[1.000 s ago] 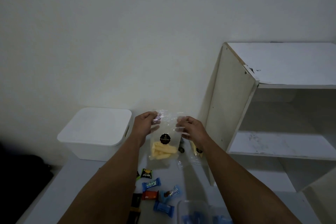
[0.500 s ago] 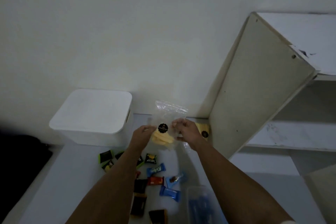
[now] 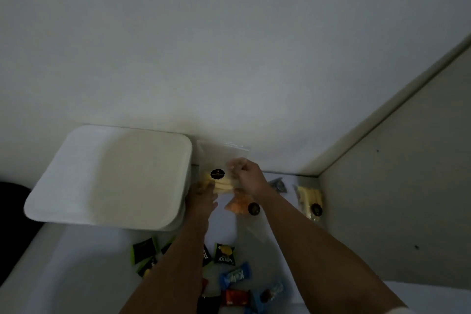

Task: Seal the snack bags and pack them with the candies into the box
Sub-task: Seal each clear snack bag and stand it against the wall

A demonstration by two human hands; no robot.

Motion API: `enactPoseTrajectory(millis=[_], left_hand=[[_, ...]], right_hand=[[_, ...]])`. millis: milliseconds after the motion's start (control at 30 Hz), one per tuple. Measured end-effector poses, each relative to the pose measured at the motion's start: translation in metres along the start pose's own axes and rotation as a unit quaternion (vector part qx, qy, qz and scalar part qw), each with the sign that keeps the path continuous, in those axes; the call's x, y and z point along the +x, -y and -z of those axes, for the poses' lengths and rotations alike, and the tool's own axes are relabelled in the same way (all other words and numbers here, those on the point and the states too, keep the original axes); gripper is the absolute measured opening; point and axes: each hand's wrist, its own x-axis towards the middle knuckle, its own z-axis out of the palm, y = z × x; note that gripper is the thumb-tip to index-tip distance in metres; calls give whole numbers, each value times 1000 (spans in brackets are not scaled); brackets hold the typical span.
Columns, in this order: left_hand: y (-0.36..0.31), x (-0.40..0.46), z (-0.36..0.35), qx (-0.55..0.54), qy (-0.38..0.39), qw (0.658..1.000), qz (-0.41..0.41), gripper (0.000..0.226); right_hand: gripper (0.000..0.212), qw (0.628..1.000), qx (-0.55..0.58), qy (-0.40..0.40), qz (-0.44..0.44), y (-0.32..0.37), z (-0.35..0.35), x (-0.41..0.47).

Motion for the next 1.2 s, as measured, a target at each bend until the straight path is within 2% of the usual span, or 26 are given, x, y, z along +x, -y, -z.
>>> enactPoseTrajectory(millis=[67, 167, 300, 333, 400, 433, 533, 600, 667, 767, 833, 900, 933, 967, 1000, 1033, 1100, 1200], left_hand=[[5, 20, 2, -2, -20, 1000, -5, 25], [14, 39, 1, -26, -30, 999, 11, 53], [19, 52, -5, -58, -43, 997, 17, 55], [19, 53, -7, -52, -47, 997, 15, 60], [20, 56, -7, -60, -57, 996, 26, 88], [21, 56, -5, -65, -62, 995, 35, 90], [18, 47, 0, -17, -58, 998, 25, 44], [19, 38, 1, 75, -38, 996, 6, 17], [23, 26, 1, 182, -7, 983, -14, 14], [32, 10, -5, 291, 57, 954, -41, 48], [35, -1, -11, 335, 97, 935, -68, 50], [41, -3, -17, 365, 114, 920, -82, 37], [44, -3, -20, 385, 124, 909, -96, 23], [45, -5, -21, 407, 134, 897, -107, 10], [50, 0, -22, 419, 135, 889, -123, 8], [54, 4, -22, 437, 138, 880, -127, 6], [58, 4, -23, 478, 145, 855, -139, 19], [56, -5, -26, 515, 145, 830, -157, 17]], right_hand=[[19, 1000, 14, 7, -12, -2, -10, 12], [19, 1000, 8, -12, -10, -13, -21, 26], [18, 1000, -18, -8, -10, -27, -33, 33], [20, 1000, -23, -5, -10, -32, -35, 36], [29, 999, -54, -3, -4, -33, -36, 36], [35, 997, -73, -7, -6, -35, -35, 35], [44, 995, -93, -44, -7, -40, -27, 26], [38, 991, -94, -97, 0, -40, -14, 12], [27, 978, -120, -171, 15, -47, 3, -6], [11, 953, -169, -243, -57, -73, 29, -36], [13, 940, -185, -266, -111, -96, 45, -59], [18, 932, -181, -274, -154, -115, 58, -83], [22, 930, -181, -271, -171, -125, 63, -91], [24, 929, -182, -256, -196, -133, 67, -98], [25, 930, -180, -234, -218, -142, 71, -101], [23, 934, -160, -208, -241, -147, 73, -103], [13, 947, -70, -167, -267, -152, 71, -102], [17, 945, 80, -182, -258, -147, 61, -101]])
